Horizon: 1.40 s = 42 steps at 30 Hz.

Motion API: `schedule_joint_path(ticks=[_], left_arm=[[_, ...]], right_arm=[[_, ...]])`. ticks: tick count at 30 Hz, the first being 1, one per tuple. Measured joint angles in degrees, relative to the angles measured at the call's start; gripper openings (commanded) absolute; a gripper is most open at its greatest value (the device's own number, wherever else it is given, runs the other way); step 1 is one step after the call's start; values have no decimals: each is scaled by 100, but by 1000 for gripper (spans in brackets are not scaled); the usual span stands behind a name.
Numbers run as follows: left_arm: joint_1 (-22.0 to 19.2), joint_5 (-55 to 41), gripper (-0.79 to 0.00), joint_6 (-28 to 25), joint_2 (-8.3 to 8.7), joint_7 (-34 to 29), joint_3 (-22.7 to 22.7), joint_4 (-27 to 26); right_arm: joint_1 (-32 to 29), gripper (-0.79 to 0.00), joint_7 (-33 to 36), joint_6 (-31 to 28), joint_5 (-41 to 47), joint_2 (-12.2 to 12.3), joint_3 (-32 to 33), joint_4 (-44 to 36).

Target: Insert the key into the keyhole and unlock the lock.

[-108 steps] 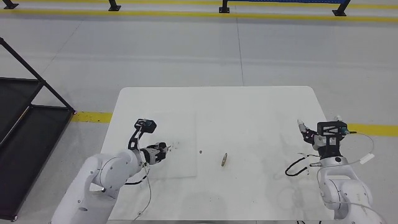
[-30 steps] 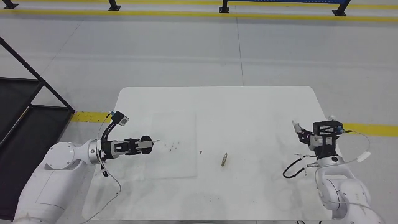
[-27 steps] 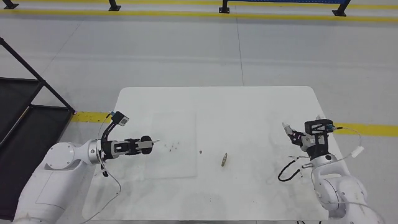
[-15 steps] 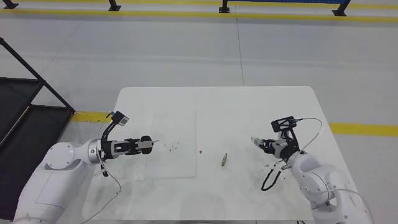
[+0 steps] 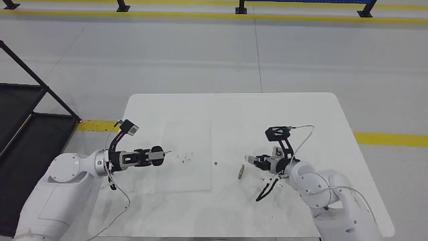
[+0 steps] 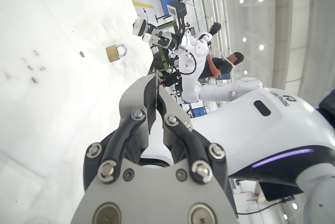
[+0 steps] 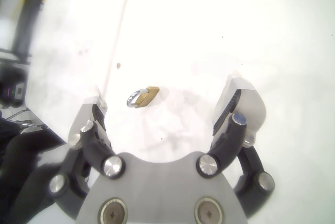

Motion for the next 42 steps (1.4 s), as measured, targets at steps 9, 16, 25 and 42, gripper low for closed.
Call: schedule_joint_path(ticks=[9,16,25,42], left_arm=[[0,0,-785,0,0,0,0,0],[0,0,-785,0,0,0,0,0],[0,0,-785,0,0,0,0,0],[0,0,-785,0,0,0,0,0]], right_arm=[[-1,0,-4,-10,-5,1,-4,-5],[449,0,1058,868,-1412,-60,-830,-404],[1180,0,2413,1719,-2558,-360,-1837,-239],[1429,0,2839,1297,-2991,-1067,-2242,623]])
